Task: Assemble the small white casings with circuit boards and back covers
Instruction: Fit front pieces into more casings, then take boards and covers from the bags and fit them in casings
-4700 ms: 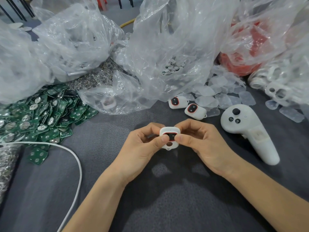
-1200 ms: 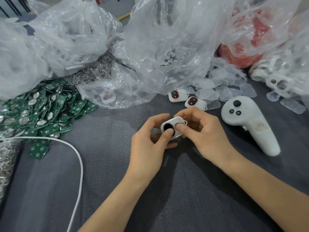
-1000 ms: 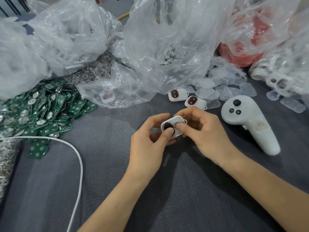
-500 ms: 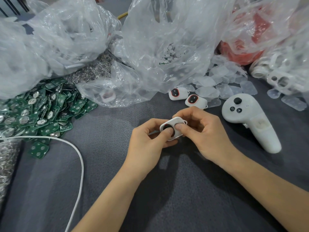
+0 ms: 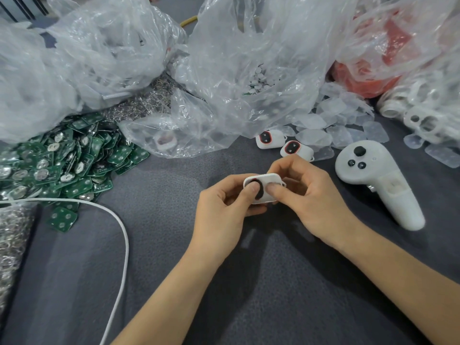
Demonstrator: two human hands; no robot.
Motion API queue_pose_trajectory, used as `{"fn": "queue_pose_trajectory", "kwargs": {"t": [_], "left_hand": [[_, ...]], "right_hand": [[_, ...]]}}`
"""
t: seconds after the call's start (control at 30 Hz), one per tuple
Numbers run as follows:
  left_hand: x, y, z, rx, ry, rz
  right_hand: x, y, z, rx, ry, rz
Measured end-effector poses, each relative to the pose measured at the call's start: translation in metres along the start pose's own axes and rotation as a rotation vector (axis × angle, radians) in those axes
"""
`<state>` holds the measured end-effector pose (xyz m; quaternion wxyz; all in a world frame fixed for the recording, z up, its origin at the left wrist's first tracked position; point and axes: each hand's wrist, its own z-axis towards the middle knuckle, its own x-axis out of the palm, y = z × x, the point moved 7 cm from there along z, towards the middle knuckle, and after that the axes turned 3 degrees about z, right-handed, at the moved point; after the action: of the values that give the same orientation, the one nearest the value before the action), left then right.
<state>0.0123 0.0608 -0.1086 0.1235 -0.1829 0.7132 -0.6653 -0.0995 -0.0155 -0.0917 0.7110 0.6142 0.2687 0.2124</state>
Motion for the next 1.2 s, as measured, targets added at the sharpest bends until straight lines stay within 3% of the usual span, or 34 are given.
{"fn": "queue_pose_trajectory", "kwargs": {"t": [0.2,0.6,0.8,1.07,1.2], "left_hand": [[0.001,0.001,0.0,-0.015,0.072,0.12],[-0.002,-0.004,-0.002,0.148,-0.043,0.48],[0.002,-0.002,0.004,0.069,0.175,0.256],[-0.005,-0.002,0.01,0.039,0.187,0.038],[-0.017,-0.003,0.017,0.064,0.136,0.026]], "right_hand": [[0.003,-0.003,-0.002,0.022,0.032,-0.048],[0.001,-0.006,-0.003,0.048,-0.001,-0.181],[-0.003,-0.001,-0.006,0.032,-0.059,-0.197],[0.003,0.034,-0.002,-0.118,-0.104,-0.456],[-0.028,0.092,0.052,-0.333,-0.344,-0.581]]}}
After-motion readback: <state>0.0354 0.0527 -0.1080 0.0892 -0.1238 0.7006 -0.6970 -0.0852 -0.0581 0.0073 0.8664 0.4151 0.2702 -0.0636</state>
